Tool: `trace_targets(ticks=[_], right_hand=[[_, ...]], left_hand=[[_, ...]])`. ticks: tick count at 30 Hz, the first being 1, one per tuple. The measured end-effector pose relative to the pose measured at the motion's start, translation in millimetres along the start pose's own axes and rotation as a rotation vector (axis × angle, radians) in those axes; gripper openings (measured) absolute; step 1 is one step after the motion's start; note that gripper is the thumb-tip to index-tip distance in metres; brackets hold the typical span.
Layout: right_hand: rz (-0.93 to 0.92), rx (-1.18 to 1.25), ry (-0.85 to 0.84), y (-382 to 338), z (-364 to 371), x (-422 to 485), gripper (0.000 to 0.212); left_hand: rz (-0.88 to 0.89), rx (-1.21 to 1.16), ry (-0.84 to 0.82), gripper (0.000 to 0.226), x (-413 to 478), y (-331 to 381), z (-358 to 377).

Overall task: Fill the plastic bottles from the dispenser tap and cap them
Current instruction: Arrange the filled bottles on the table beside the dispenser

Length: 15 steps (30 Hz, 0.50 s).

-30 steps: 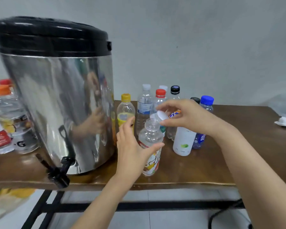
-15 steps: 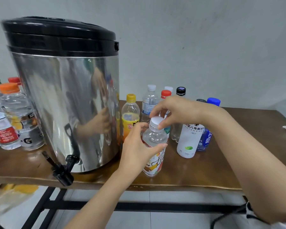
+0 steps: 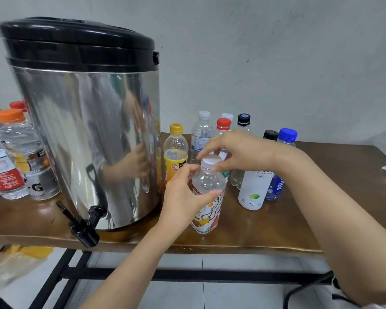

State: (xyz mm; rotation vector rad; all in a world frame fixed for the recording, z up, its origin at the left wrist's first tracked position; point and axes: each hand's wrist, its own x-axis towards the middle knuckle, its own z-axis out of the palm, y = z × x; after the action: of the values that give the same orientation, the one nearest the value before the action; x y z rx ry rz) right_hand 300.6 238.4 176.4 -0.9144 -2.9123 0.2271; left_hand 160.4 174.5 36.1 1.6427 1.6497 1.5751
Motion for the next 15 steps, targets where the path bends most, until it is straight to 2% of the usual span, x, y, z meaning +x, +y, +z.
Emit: trace_targets(ticks=[3, 5, 7, 11, 13, 15], right_hand=[[0.047, -0.031, 0.108, 3, 10, 3, 0.035], [0.113, -0.073, 0.167, 6, 18, 5, 0.047], [0.127, -0.078, 0.170, 8, 21, 4, 0.052], [0.054, 0.123, 0.077, 11, 12, -4, 0.050], [0.069, 0.104, 0.146, 11, 16, -2, 0.040], [0.130, 0.020, 0.223, 11, 24, 1, 0.046]], left_hand=[[0.015, -0.010, -0.020, 0.055, 0, 0, -1], [0.017, -0.010, -0.033, 0.051, -1, 1, -2], [0.010, -0.025, -0.045, 0.052, -1, -1, -1], [-0.013, -0.025, -0.071, 0.070, -2, -5, 4], [-0.021, -0.009, -0.071, 0.071, -4, -4, 7], [-0.026, -0.003, -0.052, 0.066, -4, -3, 8]])
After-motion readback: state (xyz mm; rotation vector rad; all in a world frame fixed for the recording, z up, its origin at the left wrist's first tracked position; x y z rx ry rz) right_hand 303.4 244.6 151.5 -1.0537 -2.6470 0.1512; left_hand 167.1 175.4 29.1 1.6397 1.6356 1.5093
